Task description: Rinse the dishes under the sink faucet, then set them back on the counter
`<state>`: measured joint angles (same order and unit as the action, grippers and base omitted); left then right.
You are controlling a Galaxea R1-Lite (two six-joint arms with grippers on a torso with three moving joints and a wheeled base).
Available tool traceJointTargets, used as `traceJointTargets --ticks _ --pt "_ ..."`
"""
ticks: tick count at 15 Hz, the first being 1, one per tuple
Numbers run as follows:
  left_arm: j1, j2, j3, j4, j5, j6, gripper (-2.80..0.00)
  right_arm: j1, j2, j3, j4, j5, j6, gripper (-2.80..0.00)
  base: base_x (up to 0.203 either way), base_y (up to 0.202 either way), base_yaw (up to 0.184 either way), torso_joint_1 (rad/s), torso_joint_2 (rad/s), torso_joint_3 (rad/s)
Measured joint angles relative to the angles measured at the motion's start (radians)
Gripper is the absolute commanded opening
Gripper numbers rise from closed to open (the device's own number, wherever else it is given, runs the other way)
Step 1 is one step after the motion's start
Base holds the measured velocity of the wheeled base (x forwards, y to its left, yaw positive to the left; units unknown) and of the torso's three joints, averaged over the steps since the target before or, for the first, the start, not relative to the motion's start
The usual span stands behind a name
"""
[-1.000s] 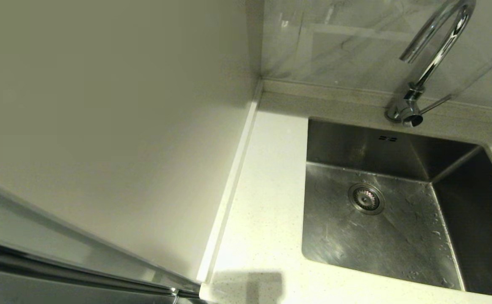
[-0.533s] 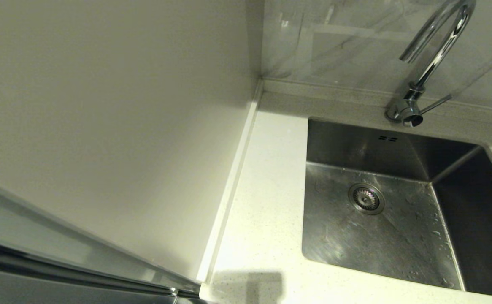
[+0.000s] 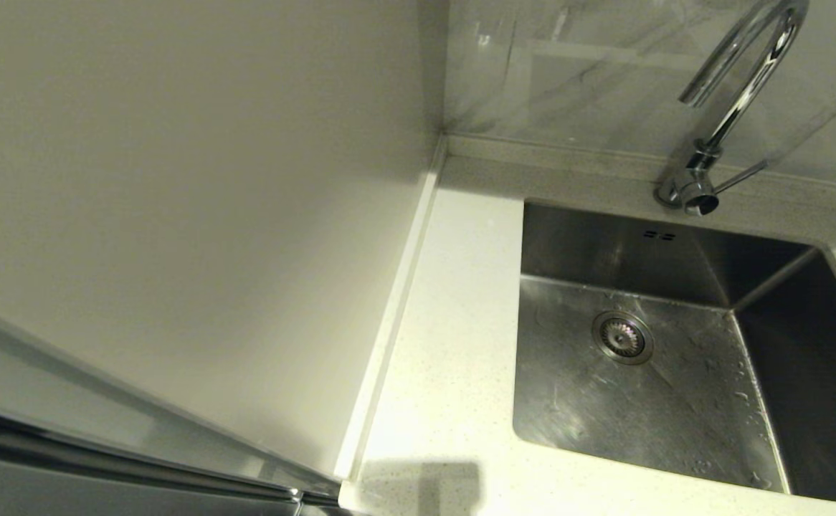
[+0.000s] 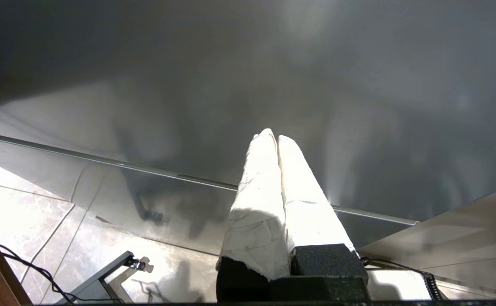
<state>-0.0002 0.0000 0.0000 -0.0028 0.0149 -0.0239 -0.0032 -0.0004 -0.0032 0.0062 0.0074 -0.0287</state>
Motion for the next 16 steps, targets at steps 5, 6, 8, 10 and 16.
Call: traceJointTargets --ticks 5,6,8,10,16 --pt "-0.001 0.000 0.000 0.000 0.000 0.000 -2.80 0.000 0.000 0.000 0.000 -0.001 0.000 -2.80 0.000 0.000 0.000 0.000 0.00 0.000" --pt "0.000 0.000 0.000 0.000 0.000 0.000 -2.80 0.000 0.000 0.000 0.000 0.000 0.000 -2.80 0.000 0.000 0.000 0.000 0.00 0.000" --pt "0.000 0.000 0.000 0.000 0.001 0.000 -2.80 0.000 0.000 0.000 0.000 0.000 0.000 -2.80 0.000 0.000 0.000 0.000 0.00 0.000" --pt "0.000 0.000 0.000 0.000 0.000 0.000 -2.80 0.000 0.000 0.000 0.000 0.000 0.000 -2.80 0.000 0.000 0.000 0.000 0.00 0.000" --pt "0.000 0.000 0.000 0.000 0.000 0.000 -2.80 0.000 0.000 0.000 0.000 0.000 0.000 -2.80 0.000 0.000 0.000 0.000 0.00 0.000"
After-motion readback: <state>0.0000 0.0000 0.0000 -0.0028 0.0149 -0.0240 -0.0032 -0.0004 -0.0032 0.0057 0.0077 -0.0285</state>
